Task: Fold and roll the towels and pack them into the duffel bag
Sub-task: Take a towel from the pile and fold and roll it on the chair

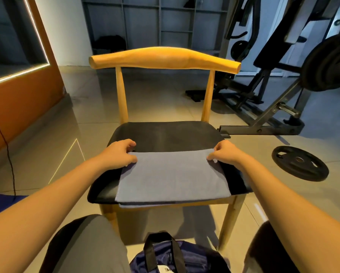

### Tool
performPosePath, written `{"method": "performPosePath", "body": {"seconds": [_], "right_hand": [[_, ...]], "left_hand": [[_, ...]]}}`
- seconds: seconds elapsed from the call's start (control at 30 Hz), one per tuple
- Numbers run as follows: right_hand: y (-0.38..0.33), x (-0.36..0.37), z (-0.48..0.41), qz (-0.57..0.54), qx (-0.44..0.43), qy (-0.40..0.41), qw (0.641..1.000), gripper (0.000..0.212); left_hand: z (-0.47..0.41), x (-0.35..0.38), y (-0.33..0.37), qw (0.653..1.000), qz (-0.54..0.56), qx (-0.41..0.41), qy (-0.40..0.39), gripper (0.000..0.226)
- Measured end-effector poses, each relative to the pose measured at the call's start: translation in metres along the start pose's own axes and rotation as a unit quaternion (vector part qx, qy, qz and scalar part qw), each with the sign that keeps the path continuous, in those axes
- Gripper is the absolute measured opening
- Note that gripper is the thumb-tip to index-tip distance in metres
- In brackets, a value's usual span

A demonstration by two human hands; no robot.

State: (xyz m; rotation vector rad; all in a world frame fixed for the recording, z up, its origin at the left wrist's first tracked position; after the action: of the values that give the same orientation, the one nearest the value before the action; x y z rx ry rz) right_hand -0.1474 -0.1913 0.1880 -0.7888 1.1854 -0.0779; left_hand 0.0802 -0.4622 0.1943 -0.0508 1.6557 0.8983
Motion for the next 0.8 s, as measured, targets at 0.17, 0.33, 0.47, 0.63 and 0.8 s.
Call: {"method": "performPosePath", "body": {"seconds": [0.17, 0.33, 0.47, 0.63, 0.8], "right_hand": [[-0.013, -0.009, -0.018, -0.03, 0.028, -0.082, 0.996, 0.022], [-0.051, -0.027, -0.058, 0.0, -0.032, -0.043, 0.999, 0.018], [-0.107, -0.022, -0.099, 0.032, -0.134, 0.06, 0.989, 0.012], [-0.163, 0.011, -0.113, -0.013, -0.213, 0.114, 0.97, 0.043], [-0.162, 0.044, -0.074, 0.078, -0.254, 0.032, 0.963, 0.021]], "left_hand": [[-0.019, 0.01, -0.004, 0.991, -0.01, -0.046, -0.125, 0.017], [-0.005, 0.0, -0.014, 0.982, 0.058, -0.14, -0.115, 0.024], [0.029, 0.008, -0.014, 0.963, 0.126, -0.208, -0.115, 0.026], [0.056, 0.025, -0.006, 0.965, 0.126, -0.186, -0.137, 0.034], [0.045, -0.002, 0.006, 0.998, -0.063, 0.007, 0.003, 0.035]]}}
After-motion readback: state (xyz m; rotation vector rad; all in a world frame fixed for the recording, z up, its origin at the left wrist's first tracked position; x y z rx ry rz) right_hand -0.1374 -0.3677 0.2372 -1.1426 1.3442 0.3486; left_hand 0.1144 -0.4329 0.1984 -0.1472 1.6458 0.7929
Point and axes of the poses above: each hand's wrist, its own z-axis away from the middle knuckle, its own x-axis out of the palm, y = z × x, the point moved 9 cm from there along -z, towards the middle knuckle, and after that the axes turned 5 degrees about y, right-handed, at the moved point
